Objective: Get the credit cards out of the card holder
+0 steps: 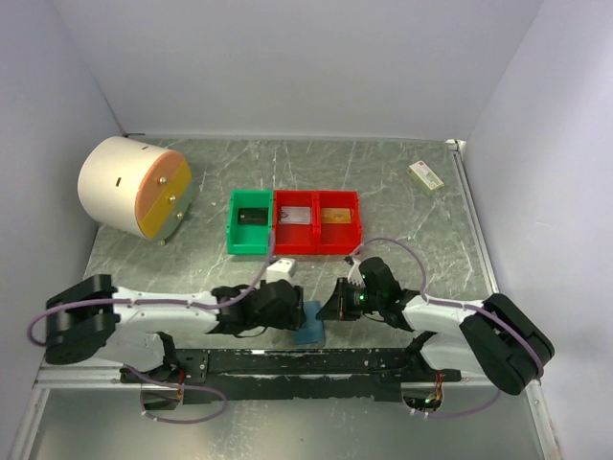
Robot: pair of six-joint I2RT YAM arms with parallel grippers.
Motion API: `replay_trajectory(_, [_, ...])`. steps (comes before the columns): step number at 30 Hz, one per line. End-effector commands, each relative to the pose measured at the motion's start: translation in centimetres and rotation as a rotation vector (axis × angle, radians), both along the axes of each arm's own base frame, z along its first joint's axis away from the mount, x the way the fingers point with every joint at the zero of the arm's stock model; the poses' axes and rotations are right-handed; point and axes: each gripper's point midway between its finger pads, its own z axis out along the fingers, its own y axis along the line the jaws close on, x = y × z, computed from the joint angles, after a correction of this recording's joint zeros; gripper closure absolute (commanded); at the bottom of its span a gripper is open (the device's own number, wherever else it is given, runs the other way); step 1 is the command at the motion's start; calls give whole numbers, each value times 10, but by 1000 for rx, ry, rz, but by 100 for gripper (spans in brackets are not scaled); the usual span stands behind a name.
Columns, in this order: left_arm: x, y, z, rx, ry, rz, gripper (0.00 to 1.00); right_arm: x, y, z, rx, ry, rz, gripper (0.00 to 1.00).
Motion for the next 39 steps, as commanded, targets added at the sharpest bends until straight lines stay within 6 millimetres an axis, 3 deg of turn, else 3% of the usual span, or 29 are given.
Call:
replay_trajectory(1, [13,-29,15,46,-100,87,33,-8,-1,1,10,12,29,94])
replay_trajectory(4, [9,-34,4,107,-96,102,43,-8,-1,1,10,13,24,93])
replay_trajectory(8, [7,-30,-6,124,-83,117,43,-11,-3,-4,-4,29,23,91])
replay_trajectory(14, [-1,-30,-2,40,-57,103,41,-11,-3,-2,6,44,3,90])
replay_trajectory(19, [-6,-23,-17,149,-19,95,46,-9,-2,4,11,33,1,88])
replay_trajectory(29, [-10,-30,-27,143,-6,74,58,-15,-6,1,20,58,-25,75])
replay_trajectory(35, [-13,-27,-31,83,4,82,59,-22,-6,-3,43,90,-27,63])
replay_trajectory(39, [-13,-23,-33,91,3,90,59,-24,-4,-4,61,110,-16,66])
